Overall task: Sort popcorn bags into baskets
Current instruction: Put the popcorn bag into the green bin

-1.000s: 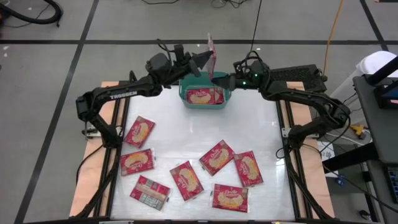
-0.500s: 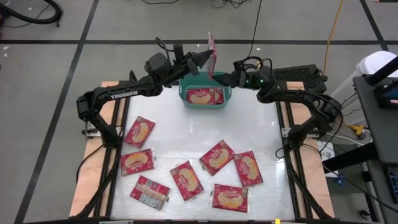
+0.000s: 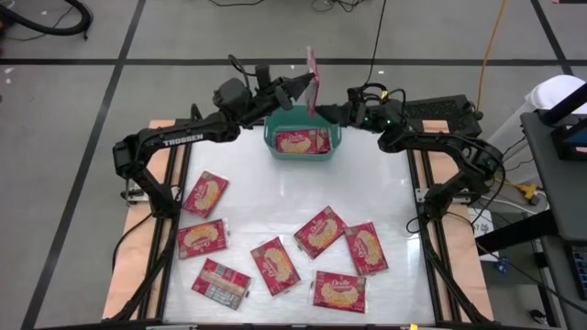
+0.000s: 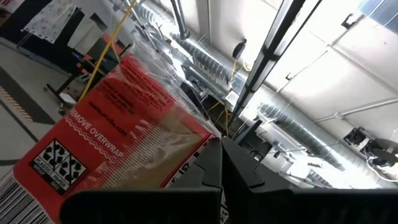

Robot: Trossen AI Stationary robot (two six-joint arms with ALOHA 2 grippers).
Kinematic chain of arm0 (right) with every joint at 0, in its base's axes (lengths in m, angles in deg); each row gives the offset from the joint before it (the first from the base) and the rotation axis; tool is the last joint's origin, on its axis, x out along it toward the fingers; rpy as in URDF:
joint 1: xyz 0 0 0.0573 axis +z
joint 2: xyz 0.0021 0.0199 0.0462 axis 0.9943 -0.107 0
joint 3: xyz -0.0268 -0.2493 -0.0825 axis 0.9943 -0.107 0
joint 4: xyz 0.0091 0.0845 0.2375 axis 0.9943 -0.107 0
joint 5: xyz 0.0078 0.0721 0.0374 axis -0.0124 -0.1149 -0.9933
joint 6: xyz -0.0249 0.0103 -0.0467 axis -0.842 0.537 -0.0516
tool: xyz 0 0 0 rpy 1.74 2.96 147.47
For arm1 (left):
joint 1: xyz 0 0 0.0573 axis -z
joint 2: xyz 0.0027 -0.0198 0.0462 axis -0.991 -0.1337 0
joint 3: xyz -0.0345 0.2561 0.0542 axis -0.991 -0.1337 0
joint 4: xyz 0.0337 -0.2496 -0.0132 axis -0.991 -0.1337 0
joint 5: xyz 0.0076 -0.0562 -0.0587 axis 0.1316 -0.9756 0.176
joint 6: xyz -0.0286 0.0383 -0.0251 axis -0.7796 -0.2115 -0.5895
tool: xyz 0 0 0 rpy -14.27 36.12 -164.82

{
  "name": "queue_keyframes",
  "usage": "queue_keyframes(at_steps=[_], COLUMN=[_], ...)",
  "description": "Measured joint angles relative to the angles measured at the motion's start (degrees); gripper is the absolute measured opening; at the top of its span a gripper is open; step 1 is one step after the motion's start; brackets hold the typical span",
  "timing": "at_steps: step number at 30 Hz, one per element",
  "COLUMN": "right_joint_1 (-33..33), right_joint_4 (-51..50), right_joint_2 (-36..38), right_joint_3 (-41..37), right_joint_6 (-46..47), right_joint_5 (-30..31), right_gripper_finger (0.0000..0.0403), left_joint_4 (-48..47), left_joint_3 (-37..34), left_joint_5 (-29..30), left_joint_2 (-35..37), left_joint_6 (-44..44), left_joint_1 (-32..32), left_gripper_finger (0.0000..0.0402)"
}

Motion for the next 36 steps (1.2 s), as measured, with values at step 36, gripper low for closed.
queue_keyframes(at_steps=[36], right_joint_1=[4.59], right_joint_4=[4.98], right_joint_2=[-0.07], right_joint_3=[0.0], right_joint_6=[11.33], right_joint_5=[9.78], right_gripper_finger=[0.0252], left_joint_4=[4.8], left_joint_3=[0.1], left_joint_5=[-1.62], left_joint_2=[0.17], left_joint_6=[-2.54], left_joint_1=[2.03], left_gripper_finger=[0.0])
